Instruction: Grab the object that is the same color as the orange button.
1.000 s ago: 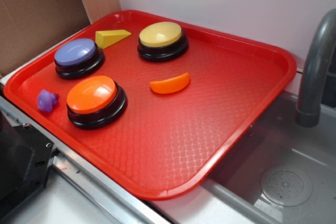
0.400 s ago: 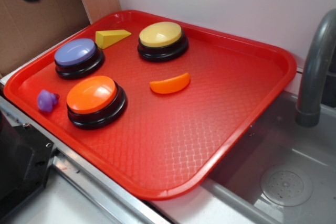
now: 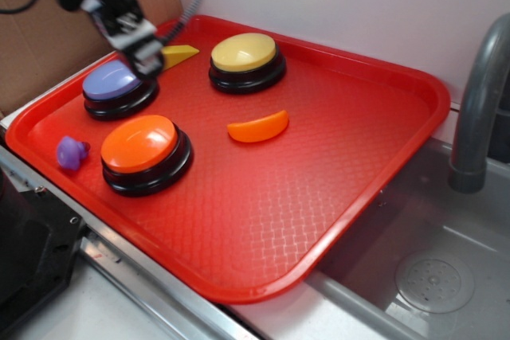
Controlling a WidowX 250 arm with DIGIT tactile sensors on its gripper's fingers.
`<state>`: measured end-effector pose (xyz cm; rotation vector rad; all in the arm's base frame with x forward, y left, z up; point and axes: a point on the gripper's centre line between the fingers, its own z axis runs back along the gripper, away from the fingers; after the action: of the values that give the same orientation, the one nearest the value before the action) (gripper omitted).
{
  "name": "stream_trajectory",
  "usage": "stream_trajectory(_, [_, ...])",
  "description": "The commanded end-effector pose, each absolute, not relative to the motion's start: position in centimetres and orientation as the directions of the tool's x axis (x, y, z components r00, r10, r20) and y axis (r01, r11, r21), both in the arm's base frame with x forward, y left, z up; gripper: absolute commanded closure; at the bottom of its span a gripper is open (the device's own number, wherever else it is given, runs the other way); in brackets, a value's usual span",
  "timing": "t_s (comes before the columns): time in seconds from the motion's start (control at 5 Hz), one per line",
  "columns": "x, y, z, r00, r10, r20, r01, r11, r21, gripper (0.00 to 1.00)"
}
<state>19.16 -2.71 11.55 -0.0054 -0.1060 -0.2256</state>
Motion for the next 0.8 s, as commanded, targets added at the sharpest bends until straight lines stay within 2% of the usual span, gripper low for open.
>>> stream_trajectory(0.0, [23.2,-3.6,7.5,0.950,-0.266,0.165,0.272,0.962,-0.013,0.00])
stream_trajectory(0.2, [24.9,-5.1,4.8,0.935,-0.315,0.165,0.327,0.944,-0.049,0.00])
stream_trajectory(0.6, [26.4,-6.3,2.6,0.925,-0.352,0.142,0.360,0.932,-0.035,0.00])
